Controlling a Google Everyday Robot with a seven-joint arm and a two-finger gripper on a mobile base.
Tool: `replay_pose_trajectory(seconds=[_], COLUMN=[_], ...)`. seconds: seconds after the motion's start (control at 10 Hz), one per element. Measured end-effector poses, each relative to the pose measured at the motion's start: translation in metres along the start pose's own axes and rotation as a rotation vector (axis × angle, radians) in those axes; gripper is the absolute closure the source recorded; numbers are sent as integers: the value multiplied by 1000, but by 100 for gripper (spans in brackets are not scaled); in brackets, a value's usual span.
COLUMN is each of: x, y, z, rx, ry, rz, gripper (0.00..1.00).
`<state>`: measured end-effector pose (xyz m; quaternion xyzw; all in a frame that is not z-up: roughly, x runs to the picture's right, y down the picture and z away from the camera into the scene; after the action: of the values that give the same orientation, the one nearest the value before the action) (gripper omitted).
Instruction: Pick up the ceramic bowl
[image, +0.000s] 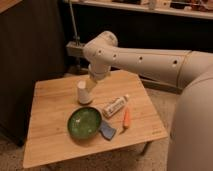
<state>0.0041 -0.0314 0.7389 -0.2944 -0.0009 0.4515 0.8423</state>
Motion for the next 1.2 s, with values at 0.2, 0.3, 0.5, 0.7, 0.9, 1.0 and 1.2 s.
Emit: replay_pose_trajectory(seconds=[0.2, 0.3, 0.5, 0.7, 0.9, 1.0, 1.2], x=[20, 25, 37, 45, 46, 45, 33], y=[-19, -22, -24, -25, -20, -14, 4], z=[12, 18, 41, 70, 100, 120, 139], rx=[-94, -117, -176, -238, -293, -324, -359], ry=[-10, -7, 20, 60, 118, 179, 260], rz=[60, 79, 107, 121, 116, 101, 46], gripper=[20, 20, 20, 20, 20, 20, 20])
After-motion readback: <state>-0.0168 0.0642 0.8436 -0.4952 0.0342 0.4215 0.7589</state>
